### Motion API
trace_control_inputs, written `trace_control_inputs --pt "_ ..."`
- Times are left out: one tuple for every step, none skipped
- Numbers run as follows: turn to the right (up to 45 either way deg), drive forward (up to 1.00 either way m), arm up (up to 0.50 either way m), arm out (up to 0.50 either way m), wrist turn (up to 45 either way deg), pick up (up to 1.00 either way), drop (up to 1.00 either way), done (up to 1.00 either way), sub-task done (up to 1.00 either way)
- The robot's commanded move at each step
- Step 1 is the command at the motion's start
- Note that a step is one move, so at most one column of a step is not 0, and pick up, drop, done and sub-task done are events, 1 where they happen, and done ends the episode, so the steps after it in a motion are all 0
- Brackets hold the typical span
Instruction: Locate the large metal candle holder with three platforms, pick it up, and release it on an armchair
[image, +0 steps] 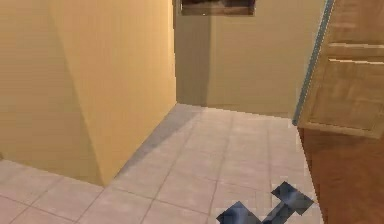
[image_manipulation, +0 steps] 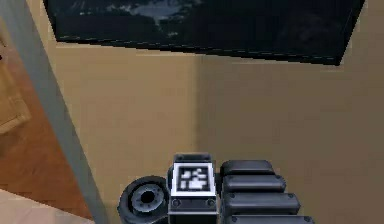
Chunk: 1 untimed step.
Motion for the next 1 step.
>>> trace_control_inputs --pt "6.0 0.00 0.00 0.00 0.0 0.00 0.00 0.00 0.00"
